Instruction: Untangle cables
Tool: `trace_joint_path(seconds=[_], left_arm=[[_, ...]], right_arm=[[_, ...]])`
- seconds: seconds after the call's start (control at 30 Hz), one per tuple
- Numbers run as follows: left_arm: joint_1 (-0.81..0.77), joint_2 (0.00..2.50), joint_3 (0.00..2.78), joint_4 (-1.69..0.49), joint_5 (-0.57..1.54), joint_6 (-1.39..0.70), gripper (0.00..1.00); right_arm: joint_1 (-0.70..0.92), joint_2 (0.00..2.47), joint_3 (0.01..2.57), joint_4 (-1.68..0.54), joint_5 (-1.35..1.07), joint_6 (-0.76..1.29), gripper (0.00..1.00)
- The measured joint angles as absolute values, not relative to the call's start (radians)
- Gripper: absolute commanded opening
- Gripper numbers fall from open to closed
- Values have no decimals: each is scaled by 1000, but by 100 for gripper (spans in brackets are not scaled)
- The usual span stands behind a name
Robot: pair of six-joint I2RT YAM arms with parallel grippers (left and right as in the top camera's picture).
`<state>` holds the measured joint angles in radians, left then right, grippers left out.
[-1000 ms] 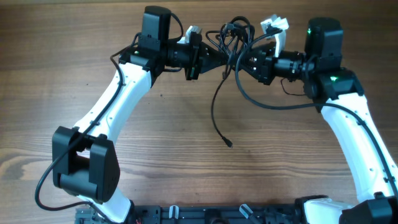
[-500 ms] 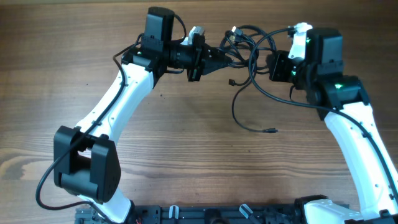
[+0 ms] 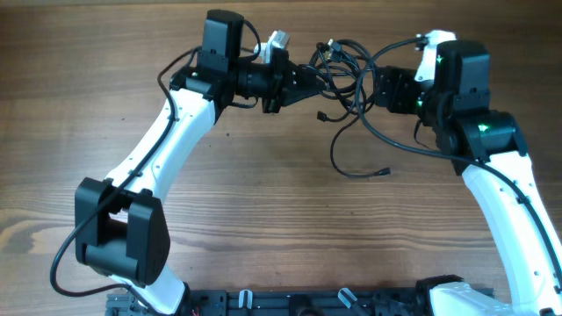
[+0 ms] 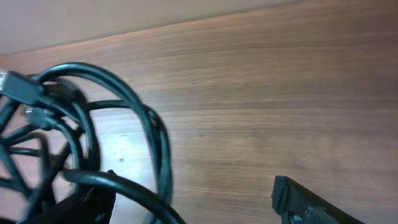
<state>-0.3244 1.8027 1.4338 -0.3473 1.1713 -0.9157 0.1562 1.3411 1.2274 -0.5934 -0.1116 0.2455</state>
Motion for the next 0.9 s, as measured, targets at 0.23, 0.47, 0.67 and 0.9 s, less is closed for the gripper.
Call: trace_joint_path(seconds=[0.23,0.47,0.67,0.9], left_arm=[[-324,1803,1435,-628,1097,-379,4],[-324,1803,1435,-641,1081,-192,4],[-324,1803,1435,-649,1047,-223,4],[-324,1803,1435,-786,873,-583,4]], right_arm=[[78,1340,1232,-561,-188,274,88],[11,1332,1246,-493,-465,212,88],[11,1328,1253,-607,-332,314,88],[17,1353,1253,-699,-467,210,87]])
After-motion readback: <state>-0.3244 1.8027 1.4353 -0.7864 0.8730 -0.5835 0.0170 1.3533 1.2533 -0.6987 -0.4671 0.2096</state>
